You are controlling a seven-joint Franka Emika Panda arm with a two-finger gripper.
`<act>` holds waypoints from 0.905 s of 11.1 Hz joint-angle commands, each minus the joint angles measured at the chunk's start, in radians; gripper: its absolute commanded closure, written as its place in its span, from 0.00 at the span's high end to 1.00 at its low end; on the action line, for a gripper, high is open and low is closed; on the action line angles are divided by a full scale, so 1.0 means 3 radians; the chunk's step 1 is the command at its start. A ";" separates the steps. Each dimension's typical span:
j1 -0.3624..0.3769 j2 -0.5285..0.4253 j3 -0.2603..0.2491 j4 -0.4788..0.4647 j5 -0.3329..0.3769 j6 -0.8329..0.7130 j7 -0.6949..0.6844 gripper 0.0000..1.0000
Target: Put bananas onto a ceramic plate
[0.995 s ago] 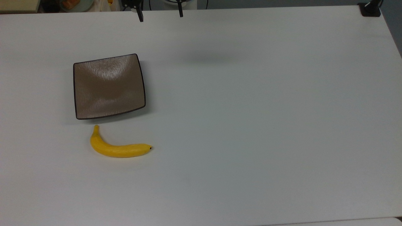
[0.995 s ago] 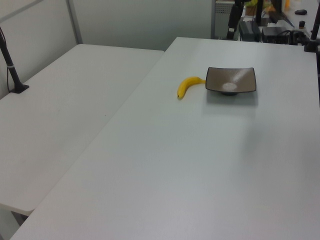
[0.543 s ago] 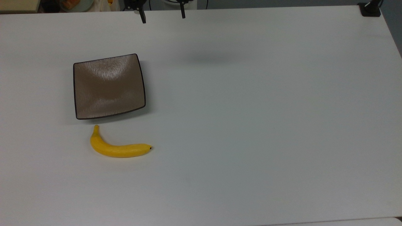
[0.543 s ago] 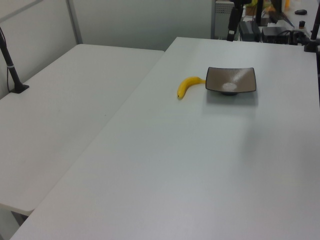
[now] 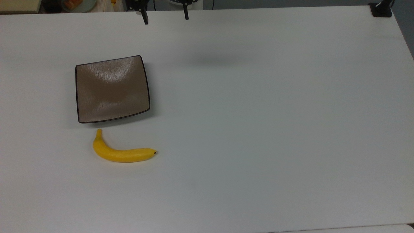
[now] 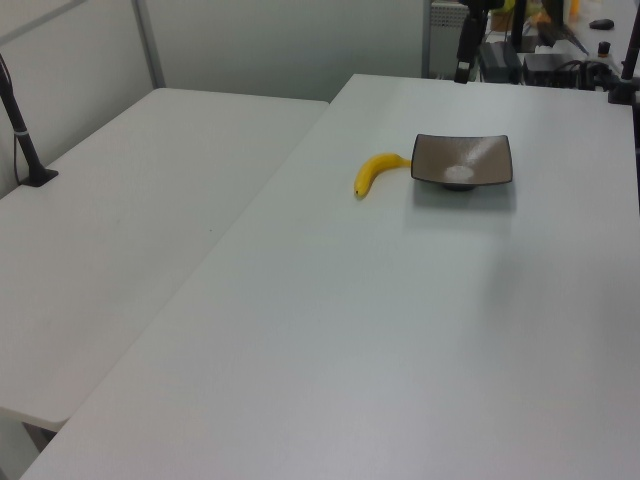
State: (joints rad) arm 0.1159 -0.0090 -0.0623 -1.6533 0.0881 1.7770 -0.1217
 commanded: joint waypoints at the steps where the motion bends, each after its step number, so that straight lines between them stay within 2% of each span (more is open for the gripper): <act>1: -0.0008 0.0106 -0.0017 0.0095 -0.0043 -0.0012 0.0669 1.00; 3: -0.0028 0.0193 -0.0032 0.0111 -0.0043 -0.0007 0.1134 1.00; 6: -0.0069 0.0438 -0.0201 0.0376 -0.0043 -0.0007 0.2059 1.00; 8: -0.0125 0.0647 -0.0212 0.0545 -0.0028 0.0013 0.2667 1.00; 10: -0.0171 0.0872 -0.0227 0.0658 -0.0028 0.0303 0.3353 1.00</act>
State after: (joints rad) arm 0.0706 0.1628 -0.1221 -1.5287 0.0877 1.7990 0.6777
